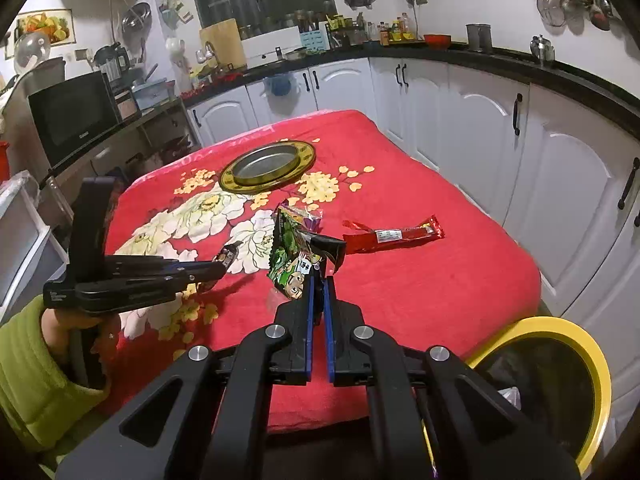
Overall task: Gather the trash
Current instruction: 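Lift and carry the brown wrapper and green snack bag with both tools over the yellow bin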
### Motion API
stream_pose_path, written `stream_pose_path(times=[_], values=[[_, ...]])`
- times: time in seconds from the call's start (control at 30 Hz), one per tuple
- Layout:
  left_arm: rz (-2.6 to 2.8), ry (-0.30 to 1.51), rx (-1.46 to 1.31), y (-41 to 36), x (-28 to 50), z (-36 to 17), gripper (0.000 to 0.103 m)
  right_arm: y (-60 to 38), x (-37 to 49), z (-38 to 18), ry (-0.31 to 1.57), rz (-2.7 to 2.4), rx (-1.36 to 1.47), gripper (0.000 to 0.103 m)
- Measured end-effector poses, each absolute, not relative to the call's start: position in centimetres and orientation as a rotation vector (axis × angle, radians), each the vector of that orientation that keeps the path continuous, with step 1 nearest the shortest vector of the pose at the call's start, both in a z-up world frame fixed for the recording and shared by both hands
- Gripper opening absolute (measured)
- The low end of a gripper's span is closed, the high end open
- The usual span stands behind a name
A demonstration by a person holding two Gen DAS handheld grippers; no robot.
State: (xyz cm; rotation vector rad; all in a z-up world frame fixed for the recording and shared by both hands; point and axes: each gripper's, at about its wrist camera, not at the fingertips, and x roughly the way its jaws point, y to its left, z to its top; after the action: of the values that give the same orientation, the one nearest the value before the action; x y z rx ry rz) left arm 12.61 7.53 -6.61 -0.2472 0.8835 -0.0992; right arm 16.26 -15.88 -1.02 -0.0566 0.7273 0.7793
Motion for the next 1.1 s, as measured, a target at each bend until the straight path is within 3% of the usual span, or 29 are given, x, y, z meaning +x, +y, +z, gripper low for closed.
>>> stream_pose_path(times=[0.67,1.1], values=[[-0.199,0.697,-0.265,1.6,11.0,-0.6,0.005,-22.2,14.9,1.3,0.642,0.666,0.000,0.005],[-0.344,0.708,-0.164,-6.0,12.1,-0.6,0.004,-28.0,14.7,1.3,0.621,0.527,0.035,0.005]])
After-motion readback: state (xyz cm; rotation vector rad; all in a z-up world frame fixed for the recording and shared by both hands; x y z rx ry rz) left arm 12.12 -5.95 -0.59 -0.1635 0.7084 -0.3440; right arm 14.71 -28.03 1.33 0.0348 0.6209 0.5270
